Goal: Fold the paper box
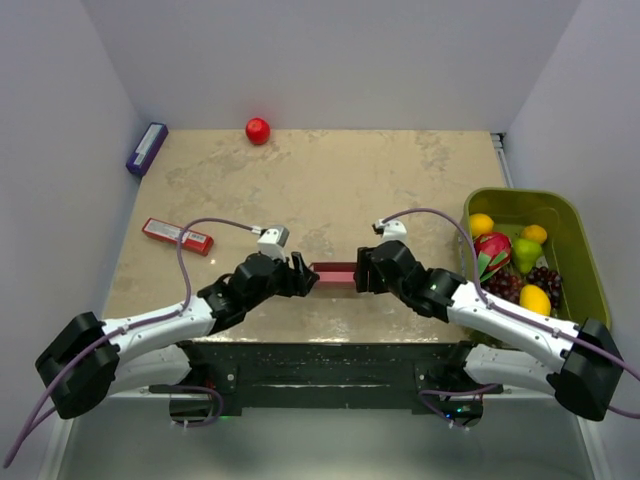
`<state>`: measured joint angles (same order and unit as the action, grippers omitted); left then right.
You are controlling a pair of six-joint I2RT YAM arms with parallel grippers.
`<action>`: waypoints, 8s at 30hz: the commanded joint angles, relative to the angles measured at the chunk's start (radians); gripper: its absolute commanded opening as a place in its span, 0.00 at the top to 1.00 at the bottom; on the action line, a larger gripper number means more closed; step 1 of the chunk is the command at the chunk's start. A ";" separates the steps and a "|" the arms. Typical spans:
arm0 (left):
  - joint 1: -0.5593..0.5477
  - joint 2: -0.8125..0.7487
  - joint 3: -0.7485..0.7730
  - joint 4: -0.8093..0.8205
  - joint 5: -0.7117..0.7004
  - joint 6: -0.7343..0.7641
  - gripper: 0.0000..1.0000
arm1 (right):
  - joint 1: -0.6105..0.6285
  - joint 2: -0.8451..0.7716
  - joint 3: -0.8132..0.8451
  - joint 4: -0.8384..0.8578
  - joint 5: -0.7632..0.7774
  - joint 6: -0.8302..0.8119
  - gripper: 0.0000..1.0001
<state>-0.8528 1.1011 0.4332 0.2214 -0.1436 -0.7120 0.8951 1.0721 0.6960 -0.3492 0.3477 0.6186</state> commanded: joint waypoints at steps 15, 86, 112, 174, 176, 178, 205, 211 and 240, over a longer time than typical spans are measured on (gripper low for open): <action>0.037 0.091 0.188 -0.148 -0.025 0.296 0.32 | -0.166 0.066 0.060 0.099 -0.142 -0.214 0.45; 0.379 0.517 0.670 -0.390 0.486 0.528 0.33 | -0.516 0.799 0.304 0.429 -0.814 -0.231 0.59; 0.446 0.441 0.648 -0.344 0.578 0.520 0.30 | -0.516 0.572 0.223 0.608 -0.851 -0.152 1.00; 0.443 -0.258 -0.014 0.568 1.026 -0.035 0.00 | -0.524 -0.158 0.119 0.743 -1.171 0.066 1.00; 0.439 -0.230 -0.016 0.610 1.029 -0.066 0.00 | -0.524 -0.159 0.117 0.740 -1.175 0.063 1.00; 0.436 -0.213 -0.017 0.657 1.029 -0.081 0.00 | -0.524 -0.162 0.114 0.740 -1.179 0.061 1.00; 0.383 -0.202 -0.024 0.626 1.118 0.012 0.76 | -0.524 -0.147 0.111 0.621 -1.202 -0.042 0.32; 0.383 -0.228 0.022 0.450 1.197 0.100 0.78 | -0.522 -0.106 0.157 0.523 -1.423 -0.187 0.05; 0.385 -0.152 0.096 0.322 1.274 0.190 0.73 | -0.200 0.029 0.327 0.018 -1.124 -0.663 0.58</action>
<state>-0.4660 0.9417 0.4736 0.5724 1.1057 -0.5709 0.6849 1.0958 0.9699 -0.3012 -0.8021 -0.0032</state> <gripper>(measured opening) 0.355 0.530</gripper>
